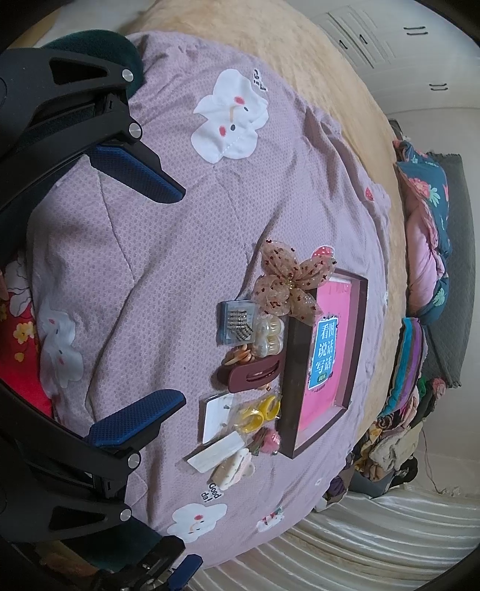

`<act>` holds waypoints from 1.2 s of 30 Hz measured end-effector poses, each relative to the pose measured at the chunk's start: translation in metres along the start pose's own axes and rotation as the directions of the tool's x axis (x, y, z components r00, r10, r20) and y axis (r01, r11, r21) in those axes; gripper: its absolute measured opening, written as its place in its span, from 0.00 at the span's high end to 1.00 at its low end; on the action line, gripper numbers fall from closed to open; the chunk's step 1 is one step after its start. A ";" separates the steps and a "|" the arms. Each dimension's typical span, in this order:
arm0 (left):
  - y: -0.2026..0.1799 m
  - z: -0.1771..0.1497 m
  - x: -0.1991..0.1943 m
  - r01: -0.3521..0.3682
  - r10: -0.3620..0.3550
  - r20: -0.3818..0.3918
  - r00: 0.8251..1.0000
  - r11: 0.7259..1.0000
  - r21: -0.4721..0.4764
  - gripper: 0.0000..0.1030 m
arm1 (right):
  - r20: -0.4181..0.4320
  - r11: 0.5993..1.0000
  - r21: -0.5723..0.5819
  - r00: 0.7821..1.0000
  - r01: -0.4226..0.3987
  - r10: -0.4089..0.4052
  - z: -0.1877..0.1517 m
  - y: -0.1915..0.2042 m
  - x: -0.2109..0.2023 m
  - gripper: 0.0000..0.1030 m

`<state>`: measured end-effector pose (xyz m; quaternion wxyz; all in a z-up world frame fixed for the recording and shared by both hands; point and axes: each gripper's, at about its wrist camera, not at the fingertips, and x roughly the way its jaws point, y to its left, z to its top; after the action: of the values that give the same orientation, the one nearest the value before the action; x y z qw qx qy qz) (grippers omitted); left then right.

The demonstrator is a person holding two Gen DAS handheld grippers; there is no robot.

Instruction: Organize jewelry

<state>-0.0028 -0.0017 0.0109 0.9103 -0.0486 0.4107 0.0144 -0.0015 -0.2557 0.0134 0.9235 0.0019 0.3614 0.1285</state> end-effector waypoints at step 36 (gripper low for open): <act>0.028 0.090 0.108 0.026 -0.027 -0.054 0.998 0.999 -0.019 0.09 | -0.151 0.995 -0.062 0.986 -0.081 0.070 0.023 -0.005 0.101 0.05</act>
<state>0.1342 0.0340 -0.0127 0.8986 -0.0625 0.4344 0.0046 0.0865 -0.2348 -0.0378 0.8881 -0.0254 0.4241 0.1753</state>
